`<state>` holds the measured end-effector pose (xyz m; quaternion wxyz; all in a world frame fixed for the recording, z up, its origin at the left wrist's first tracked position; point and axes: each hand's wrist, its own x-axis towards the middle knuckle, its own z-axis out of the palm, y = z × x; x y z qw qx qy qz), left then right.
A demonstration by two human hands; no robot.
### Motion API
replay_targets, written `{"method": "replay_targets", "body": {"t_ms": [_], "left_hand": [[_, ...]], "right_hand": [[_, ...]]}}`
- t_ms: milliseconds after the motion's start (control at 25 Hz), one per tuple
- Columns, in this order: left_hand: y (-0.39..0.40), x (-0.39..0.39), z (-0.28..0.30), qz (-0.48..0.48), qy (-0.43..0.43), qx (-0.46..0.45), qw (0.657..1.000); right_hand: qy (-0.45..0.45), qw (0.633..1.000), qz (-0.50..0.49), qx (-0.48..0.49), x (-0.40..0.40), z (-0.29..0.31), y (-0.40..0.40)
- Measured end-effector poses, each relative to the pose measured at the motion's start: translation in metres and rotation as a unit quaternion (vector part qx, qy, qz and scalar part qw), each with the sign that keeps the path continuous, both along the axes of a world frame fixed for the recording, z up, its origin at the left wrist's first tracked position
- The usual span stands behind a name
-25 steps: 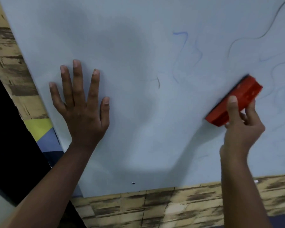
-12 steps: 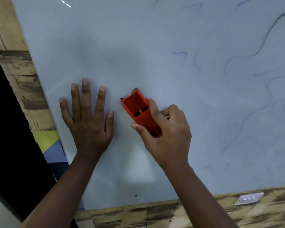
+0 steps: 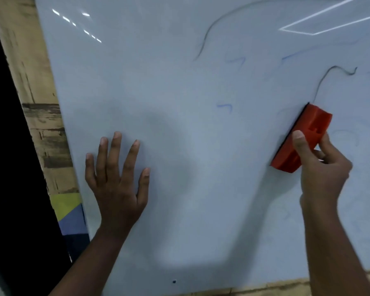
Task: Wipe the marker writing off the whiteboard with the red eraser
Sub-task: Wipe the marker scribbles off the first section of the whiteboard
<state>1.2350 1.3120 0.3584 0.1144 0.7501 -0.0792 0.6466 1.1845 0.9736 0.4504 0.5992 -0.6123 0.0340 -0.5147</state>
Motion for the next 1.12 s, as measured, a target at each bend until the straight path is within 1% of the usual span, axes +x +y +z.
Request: {"method": "replay_targets", "body": {"t_ms": [80,120,200,280,360,440,520,600,640,760,840,1000,1040,1120], "left_hand": [[-0.012,-0.006,0.021,-0.022,-0.024,-0.048,0.998],[-0.017,-0.007,0.036,-0.028,-0.035,-0.06,0.997],[-0.022,-0.003,0.074,-0.026,-0.055,-0.054,0.997],[-0.018,0.005,0.106,-0.011,-0.063,-0.033,0.997],[-0.012,0.014,0.119,0.011,-0.056,-0.011,0.998],[-0.009,0.018,0.118,0.036,-0.04,0.008,0.999],[-0.008,0.019,0.116,0.049,-0.034,0.018,0.998],[-0.008,0.02,0.116,0.046,-0.037,0.02,0.998],[-0.007,0.02,0.116,0.044,-0.039,0.021,0.998],[-0.007,0.021,0.115,0.045,-0.042,0.022,0.998],[-0.007,0.02,0.114,0.044,-0.044,0.021,0.998],[-0.009,0.022,0.113,0.045,-0.049,0.015,0.998],[-0.01,0.022,0.112,0.046,-0.05,0.014,0.998],[-0.011,0.023,0.113,0.046,-0.049,0.012,0.998]], "right_hand": [[0.003,1.0,-0.018,-0.021,0.001,0.018,0.002],[0.009,0.998,-0.042,-0.051,0.003,0.023,0.01],[0.026,0.987,-0.078,-0.137,0.009,0.026,0.038],[0.028,0.967,-0.065,-0.246,0.011,0.015,0.077],[0.021,0.934,-0.067,-0.352,0.007,0.007,0.114],[-0.001,0.906,-0.093,-0.414,0.008,0.013,0.137],[-0.029,0.891,-0.112,-0.44,0.011,0.029,0.143],[-0.031,0.895,-0.116,-0.431,0.013,0.044,0.135],[-0.019,0.908,-0.109,-0.405,0.014,0.048,0.126],[0.002,0.961,-0.06,-0.27,0.018,0.056,0.082],[0.004,0.982,-0.037,-0.186,0.016,0.058,0.047],[-0.014,0.998,0.01,-0.059,0.004,0.066,-0.005],[-0.011,0.999,0.023,-0.039,0.003,0.072,-0.012],[0.0,0.998,0.053,-0.034,-0.001,0.092,-0.014]]}}
